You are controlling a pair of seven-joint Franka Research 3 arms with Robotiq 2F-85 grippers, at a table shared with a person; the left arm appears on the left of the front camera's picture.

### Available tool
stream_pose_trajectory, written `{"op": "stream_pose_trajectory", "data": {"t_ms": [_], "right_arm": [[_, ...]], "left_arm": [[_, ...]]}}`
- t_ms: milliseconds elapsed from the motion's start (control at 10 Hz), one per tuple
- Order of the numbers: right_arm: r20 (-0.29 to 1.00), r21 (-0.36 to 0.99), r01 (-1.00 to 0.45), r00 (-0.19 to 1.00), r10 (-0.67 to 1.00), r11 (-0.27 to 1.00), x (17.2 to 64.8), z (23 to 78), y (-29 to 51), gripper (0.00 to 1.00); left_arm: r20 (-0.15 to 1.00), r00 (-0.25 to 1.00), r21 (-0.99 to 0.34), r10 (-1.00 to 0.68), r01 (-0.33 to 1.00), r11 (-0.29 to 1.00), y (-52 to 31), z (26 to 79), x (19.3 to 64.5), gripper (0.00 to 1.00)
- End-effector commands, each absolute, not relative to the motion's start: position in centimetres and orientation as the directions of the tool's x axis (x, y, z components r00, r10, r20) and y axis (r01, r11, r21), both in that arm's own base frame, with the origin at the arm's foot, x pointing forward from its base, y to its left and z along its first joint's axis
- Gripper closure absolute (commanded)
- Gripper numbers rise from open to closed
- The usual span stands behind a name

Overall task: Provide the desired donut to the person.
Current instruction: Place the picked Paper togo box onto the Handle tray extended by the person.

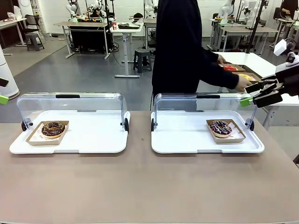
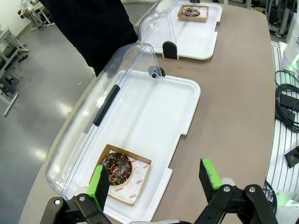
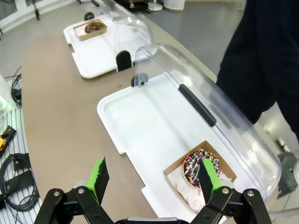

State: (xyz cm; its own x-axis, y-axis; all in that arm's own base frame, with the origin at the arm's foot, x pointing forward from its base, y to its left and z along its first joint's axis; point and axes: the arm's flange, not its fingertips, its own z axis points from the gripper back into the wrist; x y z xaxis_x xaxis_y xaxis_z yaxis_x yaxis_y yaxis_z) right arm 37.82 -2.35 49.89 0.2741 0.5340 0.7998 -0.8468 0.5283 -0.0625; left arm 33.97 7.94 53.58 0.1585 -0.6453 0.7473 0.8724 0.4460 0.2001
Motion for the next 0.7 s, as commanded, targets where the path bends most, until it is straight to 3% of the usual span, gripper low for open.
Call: {"op": "stream_pose_trajectory", "data": {"t_ms": [0,400,600], "right_arm": [[0.779,-0.045,-0.824,0.325,0.537,0.564,38.0,50.2,-2.2,0.0],[0.737,-0.091,-0.803,0.344,0.582,0.589,38.4,50.7,-1.5,0.0],[0.778,-0.062,-0.818,0.32,0.541,0.572,38.0,50.1,-2.6,0.0]], "left_arm": [[0.752,0.162,0.195,-0.639,0.871,0.45,8.0,53.6,33.9,0.0],[0.752,0.162,0.195,-0.639,0.871,0.45,8.0,53.6,33.9,0.0],[0.752,0.162,0.195,-0.639,0.871,0.45,8.0,53.6,33.9,0.0]]}}
